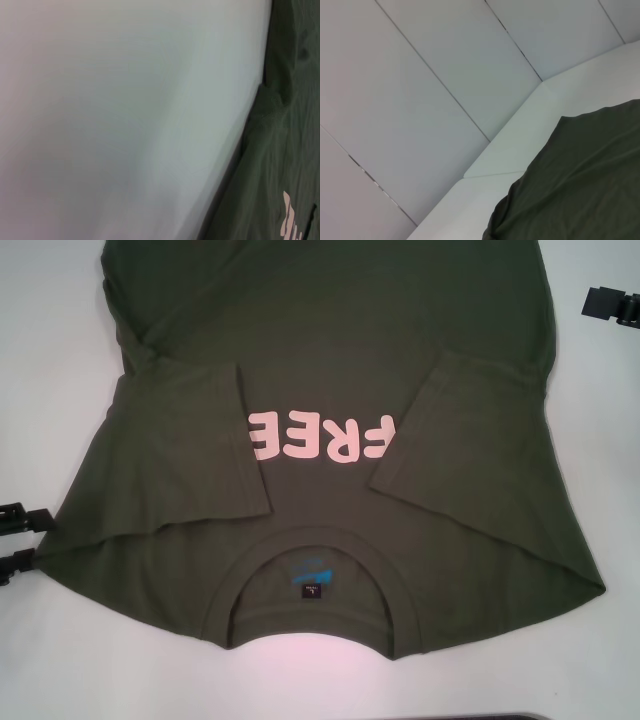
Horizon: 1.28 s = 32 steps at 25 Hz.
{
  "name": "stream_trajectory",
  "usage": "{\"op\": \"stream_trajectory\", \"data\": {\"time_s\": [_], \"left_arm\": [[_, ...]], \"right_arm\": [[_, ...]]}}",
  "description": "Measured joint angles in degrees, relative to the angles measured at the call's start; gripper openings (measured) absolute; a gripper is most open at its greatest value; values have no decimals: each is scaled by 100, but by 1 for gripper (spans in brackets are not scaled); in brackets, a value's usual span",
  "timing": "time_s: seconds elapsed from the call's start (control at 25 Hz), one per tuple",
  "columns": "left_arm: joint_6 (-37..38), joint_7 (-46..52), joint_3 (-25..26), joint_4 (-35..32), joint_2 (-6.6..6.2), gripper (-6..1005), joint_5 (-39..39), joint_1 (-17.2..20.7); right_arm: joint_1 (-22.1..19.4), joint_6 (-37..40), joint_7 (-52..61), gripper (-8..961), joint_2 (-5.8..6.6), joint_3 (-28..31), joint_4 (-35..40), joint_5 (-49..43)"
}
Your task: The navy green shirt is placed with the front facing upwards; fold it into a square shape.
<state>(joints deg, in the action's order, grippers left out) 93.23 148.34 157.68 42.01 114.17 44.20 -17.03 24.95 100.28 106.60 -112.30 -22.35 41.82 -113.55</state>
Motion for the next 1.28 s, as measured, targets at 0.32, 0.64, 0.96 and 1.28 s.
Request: {"op": "stream_trajectory", "data": {"time_s": [0.32,0.64,0.96,1.28], "left_arm": [[-78,10,-134,-27,19,624,1,-34],[-134,8,-273,-83,64,624,1,-111],[-62,50,-393,-226,25,624,-44,-272],[94,76,-421,-180,-64,413,-75,-331]], "right_arm": [[-6,0,0,747,7,12,8,0],[-16,0,0,747,7,12,5,0],[-37,14,16,747,22,12,3,1],[-51,13,78,747,25,20,12,33]]}}
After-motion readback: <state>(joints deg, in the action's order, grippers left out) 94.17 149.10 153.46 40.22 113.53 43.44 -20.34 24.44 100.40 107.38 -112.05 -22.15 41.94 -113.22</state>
